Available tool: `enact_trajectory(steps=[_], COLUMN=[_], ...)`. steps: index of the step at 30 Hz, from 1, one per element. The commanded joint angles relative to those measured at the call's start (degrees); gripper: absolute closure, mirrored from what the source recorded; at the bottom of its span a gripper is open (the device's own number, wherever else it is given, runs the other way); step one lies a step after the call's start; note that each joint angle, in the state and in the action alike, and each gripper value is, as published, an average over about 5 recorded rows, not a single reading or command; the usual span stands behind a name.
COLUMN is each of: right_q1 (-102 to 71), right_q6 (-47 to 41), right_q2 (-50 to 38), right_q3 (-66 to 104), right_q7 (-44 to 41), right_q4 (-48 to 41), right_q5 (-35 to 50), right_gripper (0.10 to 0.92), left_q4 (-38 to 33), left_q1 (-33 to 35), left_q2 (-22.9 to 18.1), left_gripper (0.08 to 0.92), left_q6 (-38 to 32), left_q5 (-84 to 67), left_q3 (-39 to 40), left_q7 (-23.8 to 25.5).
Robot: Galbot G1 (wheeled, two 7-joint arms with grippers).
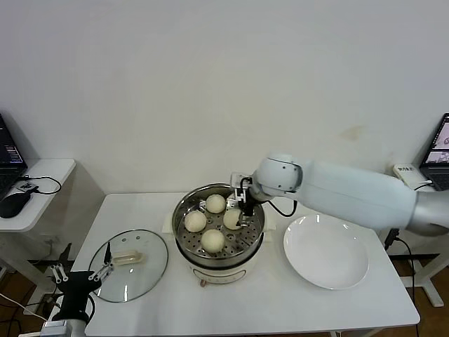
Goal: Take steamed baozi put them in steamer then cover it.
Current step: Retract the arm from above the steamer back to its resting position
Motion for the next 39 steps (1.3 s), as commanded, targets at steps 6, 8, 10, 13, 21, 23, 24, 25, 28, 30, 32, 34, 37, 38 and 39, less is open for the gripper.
enact_trajectory(steps=[6,8,10,13,21,23,24,25,28,30,32,34,37,38,39], right_q1=[-56.96,-69.25,-79.95,-90.29,-103.67,-105.63,-106.5,-107.22,-108.7,-109.38,-109.87,-110.41,-111.08,-111.21,-111.33], right_q6=[24.24,28.45,32.74,38.97,47.25,47.48,47.46,47.46,47.3,47.38,47.59,47.75,47.93,47.97,48.02], right_q2=[-22.93,-20.68,-16.44,-8.1,5.97,7.93,8.78,9.45,10.66,11.06,11.41,11.84,12.56,12.78,13.0], right_q3=[56.25,69.07,79.88,92.85,112.61,115.48,116.9,118.14,121.12,122.34,122.94,123.14,123.13,123.11,123.07], right_q7=[33.18,33.24,32.32,30.48,28.52,28.73,28.84,28.93,29.2,29.32,29.34,29.35,29.34,29.36,29.38], right_q4=[19.21,20.62,21.47,21.58,23.03,23.51,23.66,23.73,23.4,23.0,22.75,22.69,22.6,22.54,22.46], right_q5=[1.12,-1.62,-5.31,-9.72,-10.37,-9.21,-8.68,-8.33,-7.64,-7.58,-7.84,-8.16,-8.45,-8.52,-8.6], right_gripper=[0.203,0.203,0.203,0.203,0.203,0.203,0.203,0.203,0.203,0.203,0.203,0.202,0.203,0.203,0.203], left_q4=[14.29,15.22,16.06,17.26,19.56,20.1,20.43,20.89,22.7,24.08,25.33,26.33,27.59,27.97,28.32], left_q1=[-4.64,-4.38,-4.24,-4.19,-4.42,-4.99,-5.38,-5.82,-7.2,-8.21,-9.37,-10.64,-12.75,-13.42,-14.01], left_q2=[3.93,4.17,4.13,3.98,4.48,4.66,4.7,4.75,4.87,5.05,5.32,5.58,6.1,6.29,6.46], left_gripper=[0.177,0.177,0.177,0.177,0.177,0.177,0.177,0.177,0.177,0.177,0.177,0.177,0.177,0.177,0.177], left_q6=[-1.65,-2.67,-3.78,-5.55,-8.82,-8.7,-8.59,-8.45,-7.92,-7.6,-7.27,-6.95,-6.45,-6.3,-6.15], left_q5=[30.38,35.67,41.01,49.97,73.77,77.22,78.38,79.48,81.36,81.78,81.87,81.86,81.72,81.66,81.6], left_q3=[-0.75,-0.4,-0.05,0.29,0.73,1.59,2.05,2.55,4.06,5.02,5.9,6.68,7.75,8.07,8.34], left_q7=[-0.73,-0.79,-1.03,-1.86,-3.46,-3.03,-2.67,-2.25,-1.11,-0.67,-0.28,0.2,0.99,1.19,1.35])
